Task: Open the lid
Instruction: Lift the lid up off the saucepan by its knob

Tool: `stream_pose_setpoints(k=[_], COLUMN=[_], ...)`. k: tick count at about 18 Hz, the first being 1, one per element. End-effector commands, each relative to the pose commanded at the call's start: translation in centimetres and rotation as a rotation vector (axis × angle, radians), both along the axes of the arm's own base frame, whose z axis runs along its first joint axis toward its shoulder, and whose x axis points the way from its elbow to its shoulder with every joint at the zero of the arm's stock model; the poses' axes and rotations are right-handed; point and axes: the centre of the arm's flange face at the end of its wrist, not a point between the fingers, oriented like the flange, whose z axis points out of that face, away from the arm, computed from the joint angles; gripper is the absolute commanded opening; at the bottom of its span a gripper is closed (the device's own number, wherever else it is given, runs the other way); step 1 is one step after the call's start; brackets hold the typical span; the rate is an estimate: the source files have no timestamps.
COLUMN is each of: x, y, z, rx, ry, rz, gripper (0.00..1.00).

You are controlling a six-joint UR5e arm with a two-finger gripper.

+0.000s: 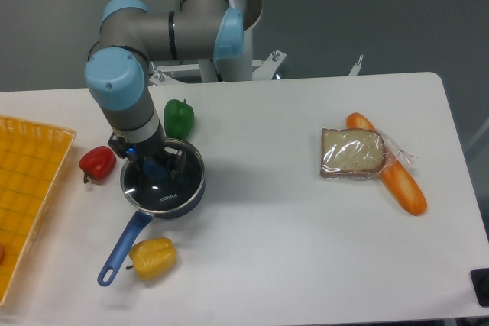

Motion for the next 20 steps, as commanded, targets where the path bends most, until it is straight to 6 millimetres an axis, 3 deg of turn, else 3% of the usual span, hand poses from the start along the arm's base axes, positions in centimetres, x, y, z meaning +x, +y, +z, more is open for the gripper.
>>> stream_pose_setpoints(k=[4, 7, 13, 20], x=[-1.3, -2.5, -3.1, -3.4], y=[0.0, -1.2, -2.0, -2.2], z=[1.6, 3.5, 4.3, 4.6], rx=[0.006, 0.026, 0.016, 0.008], ry=[0.014, 0.037, 0.048, 0.039], rz=[-0.079, -0.136, -0.284, -0.298], gripper=[0.63, 0.62, 0.62, 0.62])
